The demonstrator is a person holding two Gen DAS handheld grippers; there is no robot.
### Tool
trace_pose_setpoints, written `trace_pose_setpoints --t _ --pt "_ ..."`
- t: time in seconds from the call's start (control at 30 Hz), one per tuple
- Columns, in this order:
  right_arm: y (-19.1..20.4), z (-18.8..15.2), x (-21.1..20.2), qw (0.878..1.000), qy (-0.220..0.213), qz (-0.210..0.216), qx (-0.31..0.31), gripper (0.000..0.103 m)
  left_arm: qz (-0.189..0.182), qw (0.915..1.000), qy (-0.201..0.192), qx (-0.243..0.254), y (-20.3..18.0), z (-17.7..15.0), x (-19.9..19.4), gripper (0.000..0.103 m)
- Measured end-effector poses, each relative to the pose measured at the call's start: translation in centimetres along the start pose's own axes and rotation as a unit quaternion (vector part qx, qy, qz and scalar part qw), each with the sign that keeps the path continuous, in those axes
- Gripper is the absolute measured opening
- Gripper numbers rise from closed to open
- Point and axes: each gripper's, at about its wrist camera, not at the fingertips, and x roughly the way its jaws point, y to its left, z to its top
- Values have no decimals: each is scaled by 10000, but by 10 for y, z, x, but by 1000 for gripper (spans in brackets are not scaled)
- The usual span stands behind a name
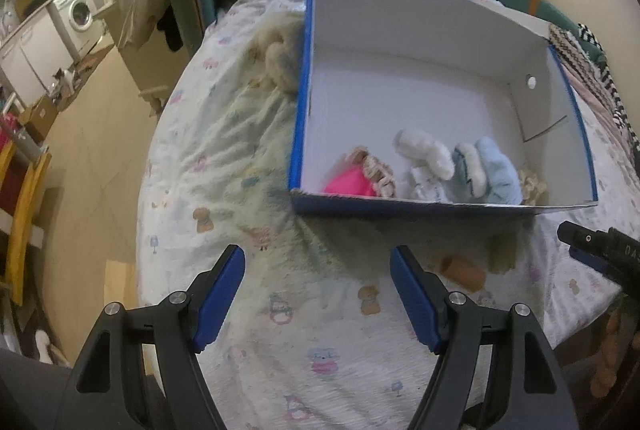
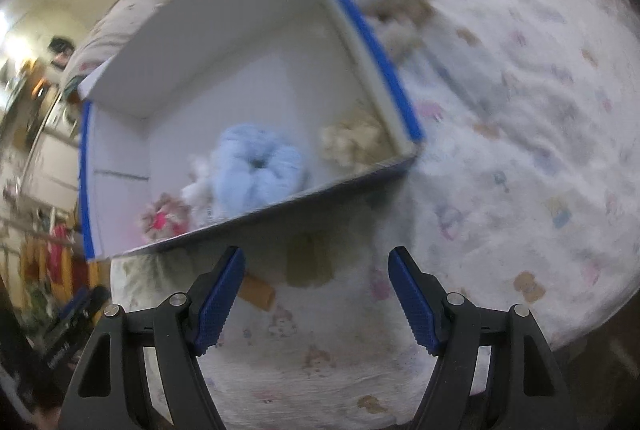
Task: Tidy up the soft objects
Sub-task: 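Withdraw both open tools from the box back over the sheet, then grasp the tan foam tube with the left tool while the right tool grasps a beige sponge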
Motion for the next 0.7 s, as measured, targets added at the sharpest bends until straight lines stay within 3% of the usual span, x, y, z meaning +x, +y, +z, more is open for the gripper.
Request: trace_pose_setpoints --t 0.07,0.13,0.27,0.43,0.5,0.63,0.7 --pt "-12 3 12 9987 223 260 372 78 -15 9999 87 -56 3 -1 5 73" --pt "-17 7 23 9977 365 219 526 78 -18 9998 156 -84 4 -1 8 73" --pt "-6 12 47 9976 624 45 287 53 -93 9996 255 -109 3 1 14 73" --pt "11 12 75 9957 891 -251 -27 49 -216 9990 388 -2 -8 2 21 73" --pt "18 12 85 9942 1019 -282 -170 35 -213 9988 423 110 -14 1 25 73" --pt "30 11 88 9935 996 -329 -449 16 -222 9978 548 302 -25 -2 33 73" --pt "32 12 84 9940 951 -250 -481 14 -261 9972 620 335 -29 -4 36 73"
